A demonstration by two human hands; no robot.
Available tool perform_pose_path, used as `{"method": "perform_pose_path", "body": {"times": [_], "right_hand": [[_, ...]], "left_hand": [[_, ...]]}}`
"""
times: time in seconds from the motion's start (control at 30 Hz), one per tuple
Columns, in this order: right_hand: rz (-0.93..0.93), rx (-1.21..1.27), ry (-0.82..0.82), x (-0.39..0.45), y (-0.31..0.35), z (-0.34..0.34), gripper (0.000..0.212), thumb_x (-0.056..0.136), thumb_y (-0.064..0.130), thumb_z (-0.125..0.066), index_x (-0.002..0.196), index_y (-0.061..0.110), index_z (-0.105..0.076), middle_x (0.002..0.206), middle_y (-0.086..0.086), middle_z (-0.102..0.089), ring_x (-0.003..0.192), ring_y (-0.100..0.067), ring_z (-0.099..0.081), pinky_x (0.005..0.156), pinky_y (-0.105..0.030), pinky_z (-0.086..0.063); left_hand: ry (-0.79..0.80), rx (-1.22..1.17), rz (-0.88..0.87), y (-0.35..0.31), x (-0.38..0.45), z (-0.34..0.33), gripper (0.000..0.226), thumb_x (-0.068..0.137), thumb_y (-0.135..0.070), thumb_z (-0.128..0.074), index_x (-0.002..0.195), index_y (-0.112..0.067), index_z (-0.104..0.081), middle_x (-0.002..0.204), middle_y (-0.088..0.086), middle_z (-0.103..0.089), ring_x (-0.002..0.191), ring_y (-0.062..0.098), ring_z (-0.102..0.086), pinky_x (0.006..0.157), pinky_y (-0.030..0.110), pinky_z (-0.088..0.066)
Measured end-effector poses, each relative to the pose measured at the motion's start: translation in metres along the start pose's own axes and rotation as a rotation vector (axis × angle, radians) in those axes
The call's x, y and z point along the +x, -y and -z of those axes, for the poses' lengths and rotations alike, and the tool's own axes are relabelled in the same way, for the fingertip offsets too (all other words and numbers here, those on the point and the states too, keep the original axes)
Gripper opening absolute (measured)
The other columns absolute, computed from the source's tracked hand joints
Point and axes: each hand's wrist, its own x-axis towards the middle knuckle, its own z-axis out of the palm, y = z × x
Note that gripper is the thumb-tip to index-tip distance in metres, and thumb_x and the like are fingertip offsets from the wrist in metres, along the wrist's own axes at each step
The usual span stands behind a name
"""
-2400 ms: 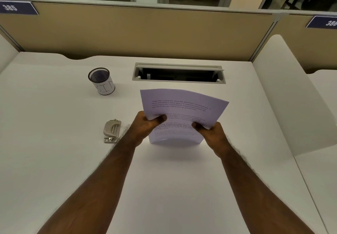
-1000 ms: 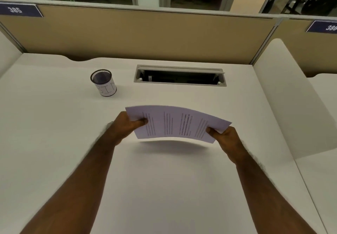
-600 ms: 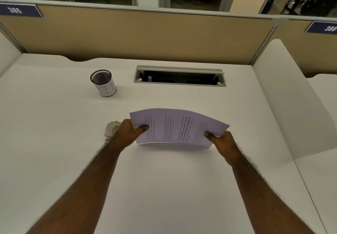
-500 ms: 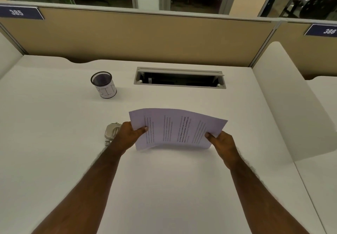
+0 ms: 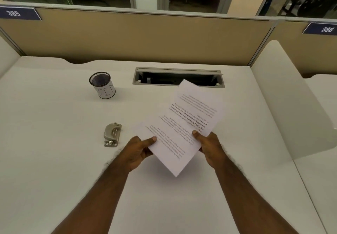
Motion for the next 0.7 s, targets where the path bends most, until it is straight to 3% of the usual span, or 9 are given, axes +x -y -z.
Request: {"method": "perform_pose_path", "body": {"times": [0.1, 0.23, 0.3, 0.4, 0.47, 0.6, 0.7], "right_hand": [[0.060, -0.110, 0.007, 0.003, 0.016, 0.009, 0.041, 0.090, 0.010, -0.063, 0.130, 0.015, -0.056, 0.124, -0.006, -0.067, 0.109, -0.023, -0.066, 0.089, -0.044, -0.056], [0.147, -0.180, 0.089, -0.004, 0.043, 0.009, 0.033, 0.088, 0.011, -0.066, 0.120, 0.010, -0.065, 0.117, -0.008, -0.071, 0.106, -0.025, -0.068, 0.087, -0.038, -0.057], [0.198, -0.198, 0.135, -0.006, 0.053, 0.006, 0.031, 0.084, 0.015, -0.069, 0.115, 0.011, -0.068, 0.115, -0.007, -0.072, 0.105, -0.025, -0.069, 0.088, -0.038, -0.056], [0.277, -0.234, 0.169, -0.010, 0.061, 0.002, 0.023, 0.083, 0.017, -0.070, 0.106, 0.021, -0.072, 0.112, 0.001, -0.074, 0.103, -0.018, -0.069, 0.086, -0.029, -0.056], [0.295, -0.259, 0.172, -0.010, 0.061, 0.002, 0.021, 0.085, 0.016, -0.069, 0.104, 0.026, -0.072, 0.111, 0.001, -0.074, 0.103, -0.020, -0.069, 0.087, -0.031, -0.056], [0.246, -0.340, 0.098, -0.007, 0.042, 0.008, 0.019, 0.086, 0.019, -0.070, 0.097, 0.033, -0.072, 0.104, 0.007, -0.074, 0.104, -0.021, -0.068, 0.094, -0.038, -0.054], [0.236, -0.372, 0.093, -0.009, 0.032, 0.009, 0.021, 0.086, 0.018, -0.070, 0.094, 0.037, -0.070, 0.102, 0.013, -0.073, 0.099, -0.011, -0.068, 0.095, -0.037, -0.053]], "left_hand": [[0.096, 0.021, -0.036, -0.028, 0.003, 0.017, 0.052, 0.068, -0.026, -0.081, 0.114, -0.007, -0.066, 0.113, 0.011, -0.072, 0.095, 0.022, -0.070, 0.075, 0.033, -0.059], [0.216, 0.393, -0.130, -0.072, 0.007, 0.016, 0.059, 0.069, -0.036, -0.080, 0.121, -0.013, -0.063, 0.117, 0.010, -0.070, 0.101, 0.024, -0.069, 0.085, 0.034, -0.056], [0.209, 0.473, -0.228, -0.087, 0.007, 0.001, 0.054, 0.069, -0.037, -0.080, 0.115, -0.013, -0.067, 0.115, 0.009, -0.071, 0.105, 0.025, -0.069, 0.087, 0.035, -0.056], [0.208, 0.477, -0.373, -0.097, 0.005, -0.021, 0.037, 0.070, -0.036, -0.080, 0.104, -0.023, -0.074, 0.112, 0.004, -0.073, 0.104, 0.027, -0.069, 0.087, 0.039, -0.056], [0.191, 0.525, -0.436, -0.095, 0.006, -0.027, 0.028, 0.076, -0.028, -0.076, 0.104, -0.025, -0.074, 0.112, 0.002, -0.073, 0.102, 0.028, -0.068, 0.086, 0.040, -0.057], [0.138, 0.639, -0.418, -0.071, 0.010, -0.022, 0.028, 0.083, -0.018, -0.071, 0.111, -0.016, -0.071, 0.113, 0.003, -0.072, 0.104, 0.021, -0.068, 0.092, 0.047, -0.055], [0.108, 0.709, -0.404, -0.058, 0.008, -0.019, 0.021, 0.086, -0.016, -0.068, 0.104, -0.026, -0.072, 0.105, -0.013, -0.074, 0.101, 0.011, -0.069, 0.094, 0.041, -0.054]]}}
